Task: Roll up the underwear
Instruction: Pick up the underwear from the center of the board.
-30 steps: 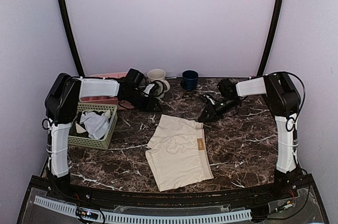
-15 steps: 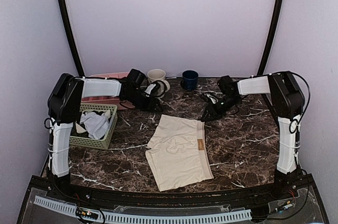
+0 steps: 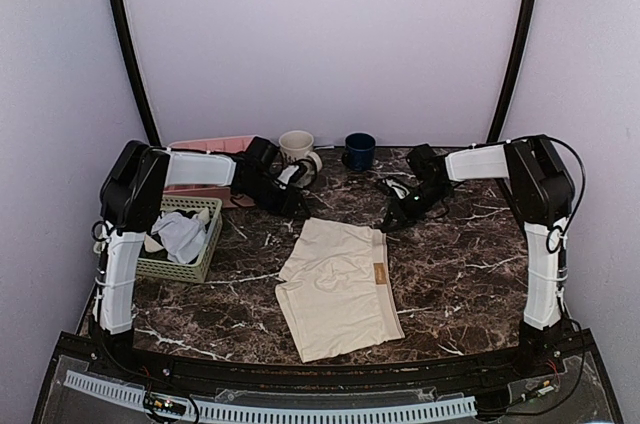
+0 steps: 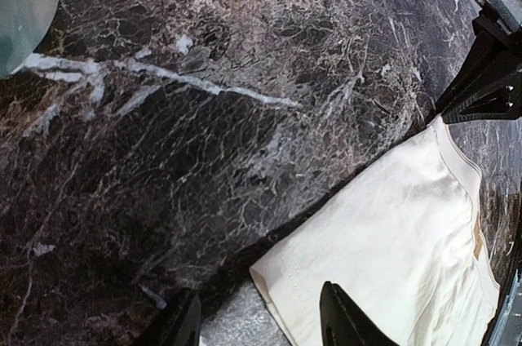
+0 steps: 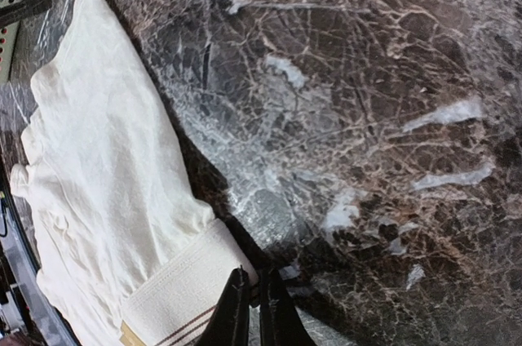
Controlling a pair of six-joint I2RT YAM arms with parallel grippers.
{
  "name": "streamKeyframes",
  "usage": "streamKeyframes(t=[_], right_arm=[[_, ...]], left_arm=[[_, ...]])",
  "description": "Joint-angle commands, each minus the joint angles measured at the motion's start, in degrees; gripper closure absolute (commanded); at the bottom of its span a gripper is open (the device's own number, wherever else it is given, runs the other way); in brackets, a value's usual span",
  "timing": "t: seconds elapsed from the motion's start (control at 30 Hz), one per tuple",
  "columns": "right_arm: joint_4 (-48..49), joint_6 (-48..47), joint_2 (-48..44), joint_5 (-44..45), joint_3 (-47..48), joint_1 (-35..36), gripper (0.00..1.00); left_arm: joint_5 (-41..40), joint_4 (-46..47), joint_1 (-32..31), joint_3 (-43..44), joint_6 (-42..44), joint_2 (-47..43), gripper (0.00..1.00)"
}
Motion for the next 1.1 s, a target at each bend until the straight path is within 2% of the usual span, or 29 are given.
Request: streamKeyframes(t=[0.0,0.07,0.37,0.6,0.77,0.87,1.07], right_arm=[[-2.73,0.05,2.93,2.96,-0.09,0.71,0.97],[-2.82,0.13,2.95,3.22,0.31,0.68,1.00],[-3.17,1.13,2.75,3.60,2.50,0.49,1.00],[-3.65,1.40,2.84,3.38,3.87,0.32,1.00],[-3.38,2.00,2.20,2.77,4.70,0.05,1.00],[-3.08,2.58,1.31,2.77,5.70,-0.20,1.00],[-2.30,3.67,-0.93,1.96,9.07,-1.04,1.00]], left_arm=[[1.11,-1.62,0.23,1.89,1.64,0.83,0.47],[1.99,-1.57,0.29,2.37,1.63,1.80,0.47],[5.71,-1.15,0.07,4.45,2.35,4.64,0.50],[7.62,-2.69,-0.31,5.12,3.59,6.01,0.65],[5.97,-4.75,-0.04,6.09,4.86,5.52,0.91],[4.85,-3.94,1.21,6.59,3.90,3.96,1.00],[6.93,-3.06,2.54,10.90,3.75,2.21,1.00]])
